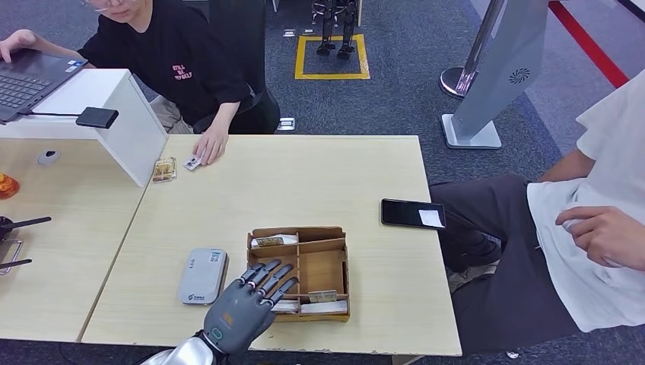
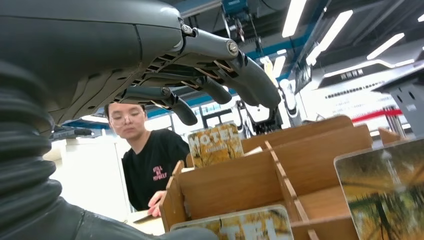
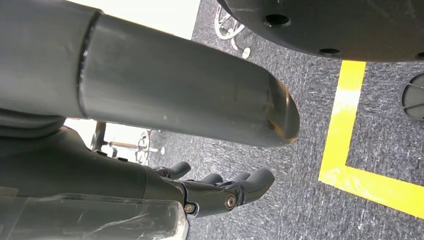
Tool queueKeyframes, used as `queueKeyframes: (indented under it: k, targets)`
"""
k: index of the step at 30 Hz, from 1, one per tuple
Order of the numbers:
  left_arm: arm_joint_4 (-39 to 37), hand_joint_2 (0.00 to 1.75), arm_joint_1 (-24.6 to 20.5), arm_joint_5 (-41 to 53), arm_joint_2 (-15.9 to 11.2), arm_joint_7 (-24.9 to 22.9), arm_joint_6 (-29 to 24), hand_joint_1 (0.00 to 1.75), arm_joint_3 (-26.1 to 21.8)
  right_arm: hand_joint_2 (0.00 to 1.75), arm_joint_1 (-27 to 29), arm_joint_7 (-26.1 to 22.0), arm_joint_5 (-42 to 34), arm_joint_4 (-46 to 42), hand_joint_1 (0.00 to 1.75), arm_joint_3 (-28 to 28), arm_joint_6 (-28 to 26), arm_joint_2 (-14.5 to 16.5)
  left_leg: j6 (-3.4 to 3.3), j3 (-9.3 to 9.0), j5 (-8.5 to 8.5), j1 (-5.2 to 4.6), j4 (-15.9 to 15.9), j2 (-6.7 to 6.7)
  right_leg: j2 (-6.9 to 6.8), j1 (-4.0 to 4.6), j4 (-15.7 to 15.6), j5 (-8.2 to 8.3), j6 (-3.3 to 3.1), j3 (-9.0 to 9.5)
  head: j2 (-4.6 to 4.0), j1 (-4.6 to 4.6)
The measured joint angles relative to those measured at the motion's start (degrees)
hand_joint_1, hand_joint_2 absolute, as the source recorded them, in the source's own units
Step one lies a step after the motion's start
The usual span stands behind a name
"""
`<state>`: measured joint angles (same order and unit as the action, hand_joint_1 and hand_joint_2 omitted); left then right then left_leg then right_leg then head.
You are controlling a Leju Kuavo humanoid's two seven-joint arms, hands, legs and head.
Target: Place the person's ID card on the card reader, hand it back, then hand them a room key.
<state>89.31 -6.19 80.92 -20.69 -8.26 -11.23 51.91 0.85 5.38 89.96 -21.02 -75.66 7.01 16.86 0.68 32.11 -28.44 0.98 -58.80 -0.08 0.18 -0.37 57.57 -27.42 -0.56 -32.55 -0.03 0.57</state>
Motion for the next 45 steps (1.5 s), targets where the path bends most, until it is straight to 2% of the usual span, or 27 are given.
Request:
queueKeyframes:
  k: [6, 17, 22, 26, 31, 38, 45]
  targets:
    - [0.16, 1.75, -1.44, -3.65, -2.63, 2.39, 4.86, 0.34, 0.00, 0.00, -0.04, 0.02, 0.00, 0.44, 0.00, 0.04, -0.16, -0.17, 0.01, -0.01, 0.01, 0.02, 0.00, 0.00, 0.01, 0.01, 0.02, 0.00, -0.01, 0.00, 0.01, 0.00]
    - [2.22, 1.75, -3.56, -8.17, -6.81, 4.73, 9.30, 0.34, 0.00, 0.00, -0.14, 0.37, 0.04, 1.13, 0.00, 0.04, -0.48, -0.32, 0.01, 0.00, 0.01, 0.03, 0.00, 0.00, 0.01, 0.01, 0.03, 0.01, -0.01, 0.00, 0.00, 0.01]
    - [3.93, 1.75, -4.06, -12.34, -9.95, 6.16, 11.95, 0.44, 0.00, 0.00, -0.25, 0.46, 0.04, 1.56, 0.00, 0.05, -0.62, -0.42, 0.01, -0.01, 0.01, 0.03, 0.00, 0.00, 0.03, 0.02, 0.03, 0.00, -0.01, 0.00, 0.00, 0.02]
    - [4.55, 1.75, -4.04, -13.09, -11.55, 6.72, 12.25, 0.44, 0.00, 0.00, -0.40, 0.57, 0.04, 1.80, 0.00, 0.06, -0.67, -0.45, 0.02, 0.00, 0.02, 0.04, 0.00, 0.00, 0.02, 0.02, 0.04, 0.00, -0.01, -0.01, 0.00, 0.02]
    - [4.92, 1.75, -4.01, -12.96, -12.29, 6.69, 12.16, 0.43, 0.00, 0.00, -0.55, 0.57, 0.04, 1.97, 0.00, 0.06, -0.69, -0.46, 0.03, 0.01, 0.02, 0.04, 0.00, 0.00, 0.02, 0.02, 0.04, 0.00, -0.01, 0.00, 0.01, 0.01]
    - [7.19, 1.75, -2.99, -11.79, -14.38, 3.81, 9.98, 0.40, -1.19, 0.00, -0.60, 0.58, 0.03, 2.04, 0.00, 0.05, -0.80, -0.46, 0.03, 0.00, 0.02, 0.04, 0.00, 0.01, 0.03, 0.02, 0.04, 0.00, -0.02, -0.01, 0.00, 0.03]
    - [11.64, 1.75, -1.66, -20.03, -17.36, 9.37, 11.92, 0.38, -4.86, 0.00, -0.60, 0.31, 0.04, 1.91, 0.00, 0.06, -0.26, -0.46, 0.04, 0.00, 0.03, 0.06, 0.01, 0.01, 0.03, 0.04, 0.06, 0.00, -0.02, -0.02, 0.00, 0.03]
